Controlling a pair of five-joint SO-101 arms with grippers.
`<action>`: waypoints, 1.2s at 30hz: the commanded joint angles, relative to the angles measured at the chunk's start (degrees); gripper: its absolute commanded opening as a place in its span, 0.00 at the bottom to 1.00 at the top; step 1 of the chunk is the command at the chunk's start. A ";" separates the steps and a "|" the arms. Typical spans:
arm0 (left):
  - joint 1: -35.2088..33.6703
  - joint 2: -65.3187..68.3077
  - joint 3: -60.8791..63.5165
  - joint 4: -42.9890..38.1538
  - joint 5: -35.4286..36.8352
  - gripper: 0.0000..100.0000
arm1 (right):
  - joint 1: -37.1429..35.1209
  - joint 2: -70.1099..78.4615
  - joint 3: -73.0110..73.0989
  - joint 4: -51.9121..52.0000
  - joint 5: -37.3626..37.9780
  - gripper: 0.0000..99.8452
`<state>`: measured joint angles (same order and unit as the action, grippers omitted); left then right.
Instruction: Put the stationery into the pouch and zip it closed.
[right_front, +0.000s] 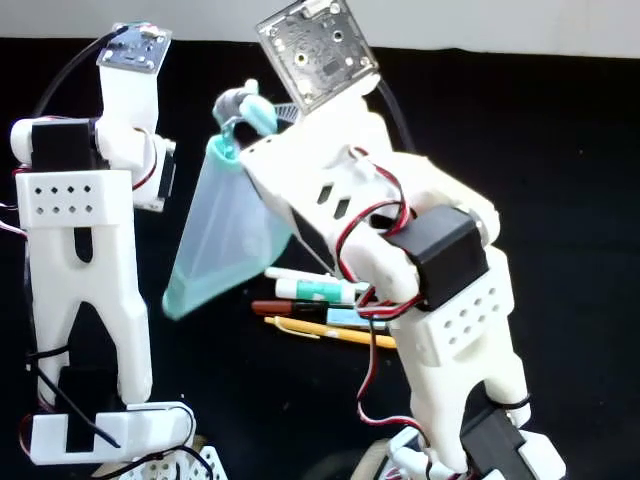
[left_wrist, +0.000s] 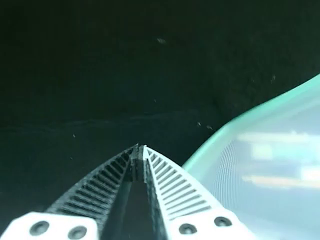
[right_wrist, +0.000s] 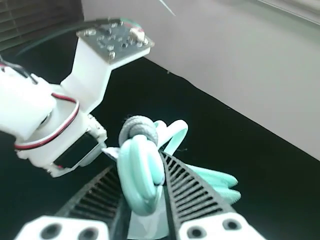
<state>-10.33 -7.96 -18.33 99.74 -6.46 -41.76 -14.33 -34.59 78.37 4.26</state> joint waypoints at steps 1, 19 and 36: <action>-1.45 -2.24 -7.34 -0.88 0.70 0.01 | -0.92 -0.13 0.22 -0.92 -0.62 0.01; -1.27 -20.88 0.40 0.79 0.62 0.01 | -5.49 -0.40 11.12 -6.81 -1.85 0.01; -22.81 -47.69 12.26 0.44 0.70 0.18 | -15.96 -0.75 7.08 -8.75 -5.54 0.01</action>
<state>-29.32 -56.57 -7.34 100.18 -6.37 -56.62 -14.33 -23.69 70.73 -0.92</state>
